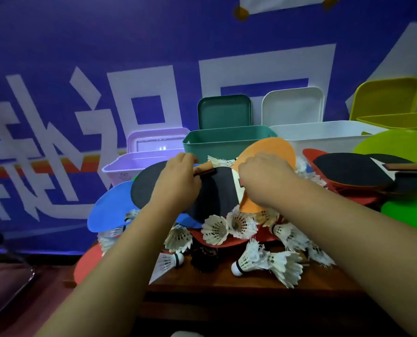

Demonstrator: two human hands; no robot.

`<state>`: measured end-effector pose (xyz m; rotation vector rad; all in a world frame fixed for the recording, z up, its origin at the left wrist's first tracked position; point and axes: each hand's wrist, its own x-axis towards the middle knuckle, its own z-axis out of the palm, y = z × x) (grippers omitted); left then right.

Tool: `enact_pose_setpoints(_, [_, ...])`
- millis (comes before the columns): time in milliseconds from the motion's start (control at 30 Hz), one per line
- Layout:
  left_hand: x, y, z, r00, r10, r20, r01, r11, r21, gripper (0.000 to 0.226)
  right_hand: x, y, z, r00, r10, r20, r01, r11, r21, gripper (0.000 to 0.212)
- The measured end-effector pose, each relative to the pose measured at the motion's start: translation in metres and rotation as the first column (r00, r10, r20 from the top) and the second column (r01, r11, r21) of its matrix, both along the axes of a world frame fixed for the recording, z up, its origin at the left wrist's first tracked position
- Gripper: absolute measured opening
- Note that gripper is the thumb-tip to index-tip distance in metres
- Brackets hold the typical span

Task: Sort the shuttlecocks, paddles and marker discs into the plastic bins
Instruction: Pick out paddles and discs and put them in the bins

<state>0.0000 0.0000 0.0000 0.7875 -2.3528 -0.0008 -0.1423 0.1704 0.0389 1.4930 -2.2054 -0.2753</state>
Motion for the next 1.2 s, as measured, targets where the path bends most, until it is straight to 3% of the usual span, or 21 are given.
enact_pose_setpoints(100, [-0.011,-0.019,0.003,0.988,0.081,0.128,-0.068,0.993,-0.097,0.042,-0.009,-0.011,0.005,0.998,-0.032,-0.062,0.035,0.998,0.051,0.023])
enact_pose_setpoints(233, [-0.016,-0.031,0.001,0.972,0.104,0.213,-0.073,0.986,-0.147,0.026,-0.017,-0.012,0.006,0.998,-0.004,-0.069,0.01,0.996,0.091,0.018])
enact_pose_setpoints(467, [-0.019,-0.03,0.004,0.983,0.101,0.154,-0.07,0.979,-0.193,0.017,-0.025,-0.017,0.009,1.0,0.014,0.024,-0.012,0.998,-0.064,0.013])
enact_pose_setpoints(800, [-0.009,-0.012,0.041,0.999,-0.005,-0.043,-0.006,0.968,-0.252,0.012,-0.032,-0.018,0.021,0.999,0.043,-0.008,-0.044,0.966,-0.256,0.009])
enact_pose_setpoints(1000, [-0.01,0.01,0.056,0.984,-0.159,-0.084,0.122,0.935,-0.334,0.033,-0.035,-0.003,0.034,0.999,0.044,-0.01,-0.044,0.939,-0.342,0.007])
enact_pose_setpoints(1200, [-0.026,0.039,0.074,0.968,-0.251,-0.001,0.218,0.842,-0.493,0.052,-0.063,0.032,0.047,0.987,0.029,0.157,0.042,0.902,-0.429,0.014])
